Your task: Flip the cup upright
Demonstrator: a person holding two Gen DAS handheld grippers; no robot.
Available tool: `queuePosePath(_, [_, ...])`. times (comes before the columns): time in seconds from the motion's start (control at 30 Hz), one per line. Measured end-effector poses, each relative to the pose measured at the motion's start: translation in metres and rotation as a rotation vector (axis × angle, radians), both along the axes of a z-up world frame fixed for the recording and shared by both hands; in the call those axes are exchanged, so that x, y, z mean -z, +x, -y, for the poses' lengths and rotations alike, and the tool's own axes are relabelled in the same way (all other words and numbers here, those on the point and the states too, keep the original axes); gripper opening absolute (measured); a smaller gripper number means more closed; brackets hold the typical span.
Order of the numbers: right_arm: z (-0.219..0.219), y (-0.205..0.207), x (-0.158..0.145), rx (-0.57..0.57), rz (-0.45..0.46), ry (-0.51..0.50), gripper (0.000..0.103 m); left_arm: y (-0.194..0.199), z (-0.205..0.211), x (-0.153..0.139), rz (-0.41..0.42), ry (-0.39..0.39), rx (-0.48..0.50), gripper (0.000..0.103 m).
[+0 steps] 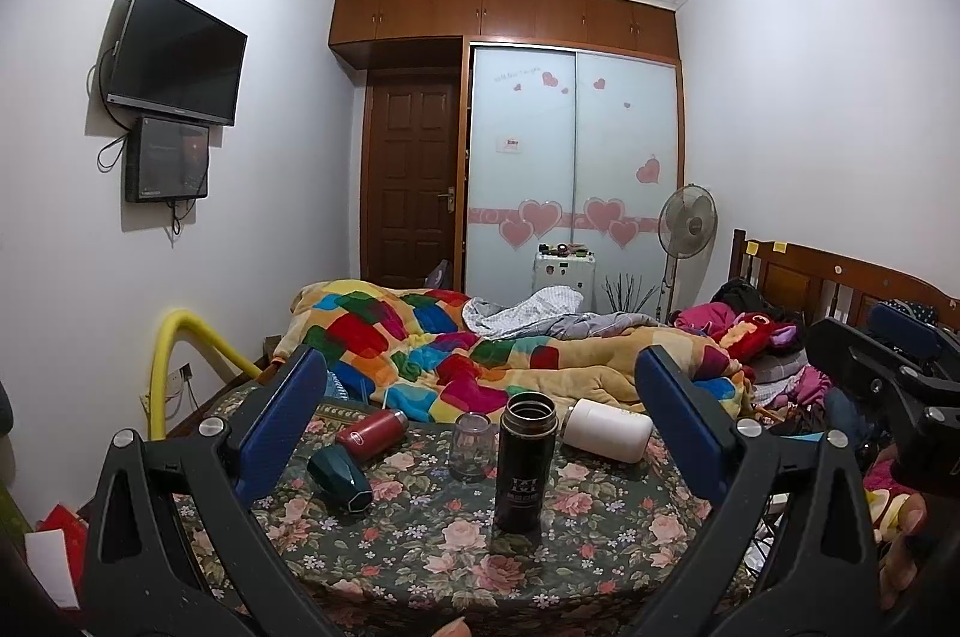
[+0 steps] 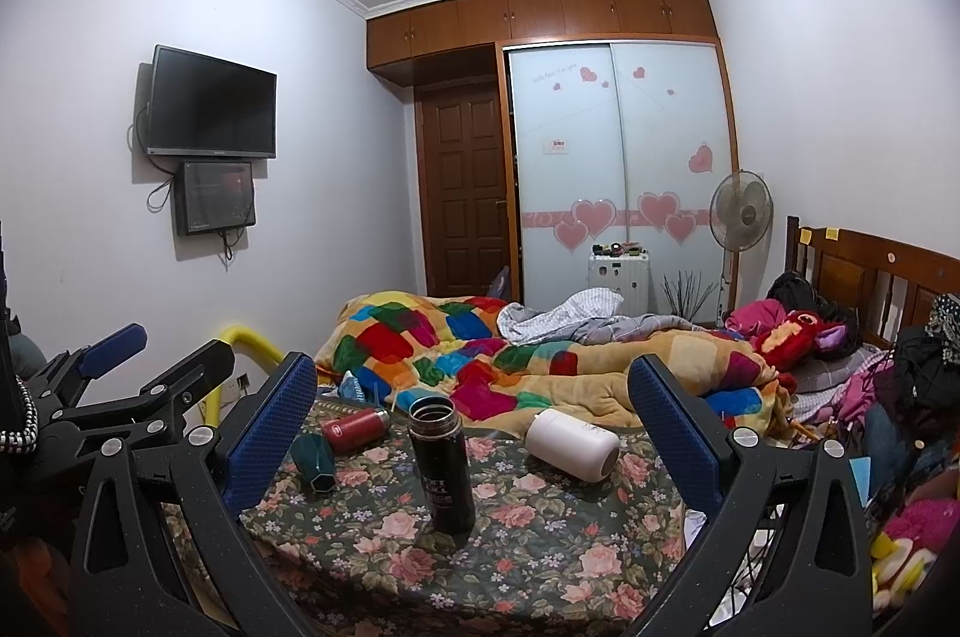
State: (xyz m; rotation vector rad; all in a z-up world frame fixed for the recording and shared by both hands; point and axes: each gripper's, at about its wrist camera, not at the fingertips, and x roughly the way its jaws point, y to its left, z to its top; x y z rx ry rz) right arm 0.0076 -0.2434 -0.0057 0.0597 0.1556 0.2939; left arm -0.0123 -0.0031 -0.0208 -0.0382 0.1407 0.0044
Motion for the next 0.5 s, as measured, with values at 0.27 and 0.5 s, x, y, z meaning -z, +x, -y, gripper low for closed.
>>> queuePosePath(0.27, [-0.004, 0.003, 0.005, 0.004, -0.015, -0.001, 0.103, 0.002, -0.002, 0.001, -0.01, -0.008, -0.001, 0.103])
queuePosePath(0.5, [-0.01, 0.013, 0.006, 0.01, -0.039, -0.013, 0.103, 0.008, -0.012, 0.011, -0.032, -0.027, 0.0, 0.103])
